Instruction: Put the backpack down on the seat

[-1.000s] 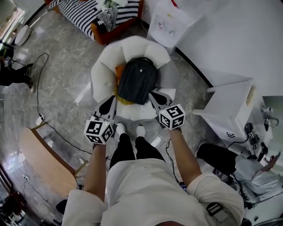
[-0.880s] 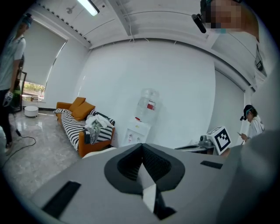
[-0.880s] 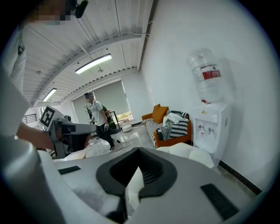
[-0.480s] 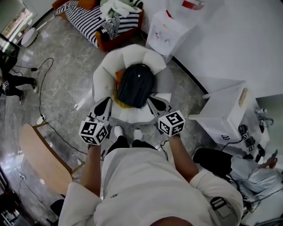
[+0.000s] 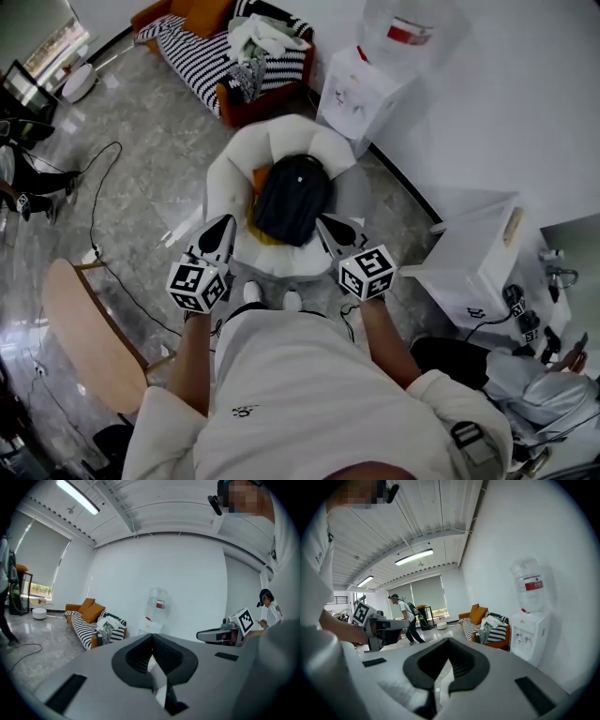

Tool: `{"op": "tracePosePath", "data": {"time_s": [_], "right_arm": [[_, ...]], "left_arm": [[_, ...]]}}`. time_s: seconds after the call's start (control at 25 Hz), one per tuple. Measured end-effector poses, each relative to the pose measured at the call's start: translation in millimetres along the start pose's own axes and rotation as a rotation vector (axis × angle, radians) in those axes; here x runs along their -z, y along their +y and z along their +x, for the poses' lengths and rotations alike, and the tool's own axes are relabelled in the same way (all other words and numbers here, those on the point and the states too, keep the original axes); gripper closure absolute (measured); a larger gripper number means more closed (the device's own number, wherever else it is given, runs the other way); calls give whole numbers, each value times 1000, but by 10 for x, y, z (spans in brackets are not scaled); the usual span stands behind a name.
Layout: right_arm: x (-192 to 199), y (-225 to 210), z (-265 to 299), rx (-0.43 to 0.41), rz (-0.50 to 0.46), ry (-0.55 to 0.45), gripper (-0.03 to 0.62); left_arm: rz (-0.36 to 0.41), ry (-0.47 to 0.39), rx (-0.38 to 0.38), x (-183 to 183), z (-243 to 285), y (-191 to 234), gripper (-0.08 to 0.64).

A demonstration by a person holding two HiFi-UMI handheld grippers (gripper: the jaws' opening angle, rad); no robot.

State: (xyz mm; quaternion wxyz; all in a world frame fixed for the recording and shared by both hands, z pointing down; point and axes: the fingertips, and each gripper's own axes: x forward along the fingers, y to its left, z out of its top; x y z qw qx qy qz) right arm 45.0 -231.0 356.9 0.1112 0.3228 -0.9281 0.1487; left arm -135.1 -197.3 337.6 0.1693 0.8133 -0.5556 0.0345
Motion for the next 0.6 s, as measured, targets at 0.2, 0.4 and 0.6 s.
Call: {"op": "tracePosePath", "data": {"time_s": [0.2, 0.4, 0.6], "right_arm": [[8, 10, 46, -25, -19, 12, 569], [-29, 25, 111, -51, -40, 14, 569], [-13, -28, 110, -61, -50, 19, 569]], "left_arm": [[2, -16, -21, -46, 0, -28, 545], [5, -26, -55, -87, -63, 27, 545], [3, -25, -72, -45, -68, 1, 545]]}}
